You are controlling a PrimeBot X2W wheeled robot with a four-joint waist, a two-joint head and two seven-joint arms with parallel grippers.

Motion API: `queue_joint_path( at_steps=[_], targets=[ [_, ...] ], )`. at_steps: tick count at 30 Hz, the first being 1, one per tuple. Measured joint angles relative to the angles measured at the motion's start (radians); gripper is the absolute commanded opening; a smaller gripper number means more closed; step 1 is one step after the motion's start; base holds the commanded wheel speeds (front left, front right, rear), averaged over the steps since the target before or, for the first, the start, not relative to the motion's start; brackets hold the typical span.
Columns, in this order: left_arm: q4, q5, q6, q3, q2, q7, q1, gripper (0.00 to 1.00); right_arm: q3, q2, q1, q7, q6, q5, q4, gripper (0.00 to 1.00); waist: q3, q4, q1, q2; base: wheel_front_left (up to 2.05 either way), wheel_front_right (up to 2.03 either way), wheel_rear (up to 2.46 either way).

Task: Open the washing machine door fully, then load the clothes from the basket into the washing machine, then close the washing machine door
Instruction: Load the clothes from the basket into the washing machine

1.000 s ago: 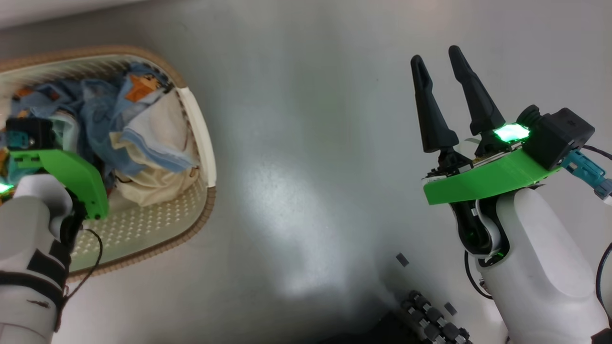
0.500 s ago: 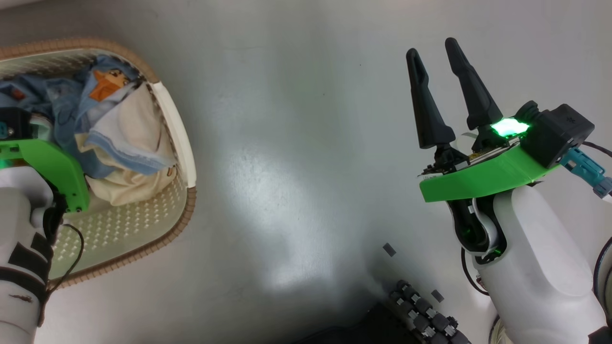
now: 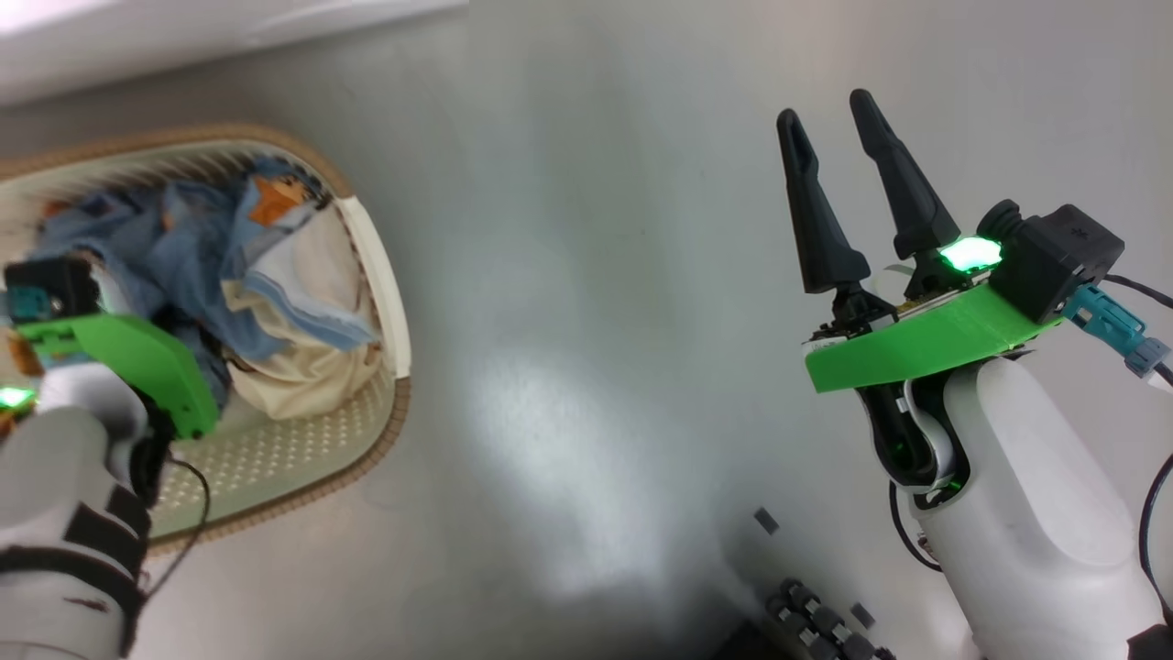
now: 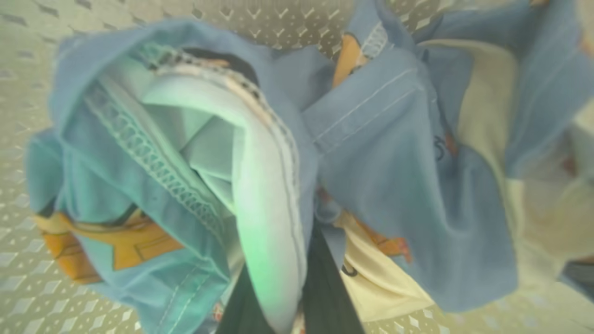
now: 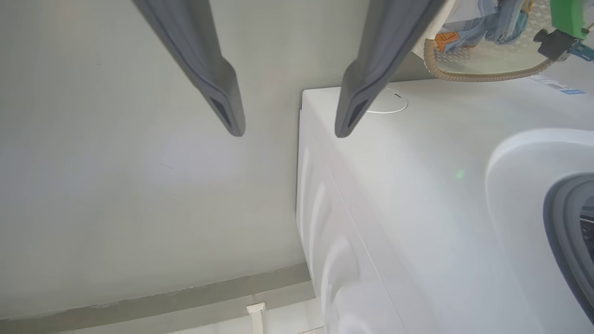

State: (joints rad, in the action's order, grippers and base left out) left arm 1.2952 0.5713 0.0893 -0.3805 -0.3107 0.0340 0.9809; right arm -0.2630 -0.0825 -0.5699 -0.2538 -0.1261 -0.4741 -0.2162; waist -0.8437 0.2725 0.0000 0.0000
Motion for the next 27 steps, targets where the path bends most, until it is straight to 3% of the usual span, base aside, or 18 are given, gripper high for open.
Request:
queue_joint_path(
  at_steps=[13,27],
  targets=[
    [-0.005,0.057,0.04,-0.008,0.065,-0.127,-0.113,0.0,-0.009,-0.048,0.043,0.0,0.0,-0.012,-0.049,1.0,0.187,-0.045,-0.0001,0.0,0.0,0.0,0.0],
    [-0.16,0.161,0.042,-0.098,0.087,-0.23,-0.303,0.0,-0.005,-0.101,0.165,0.0,0.0,-0.041,-0.097,1.0,0.434,-0.106,-0.0002,0.0,0.0,0.0,0.0]
  ],
)
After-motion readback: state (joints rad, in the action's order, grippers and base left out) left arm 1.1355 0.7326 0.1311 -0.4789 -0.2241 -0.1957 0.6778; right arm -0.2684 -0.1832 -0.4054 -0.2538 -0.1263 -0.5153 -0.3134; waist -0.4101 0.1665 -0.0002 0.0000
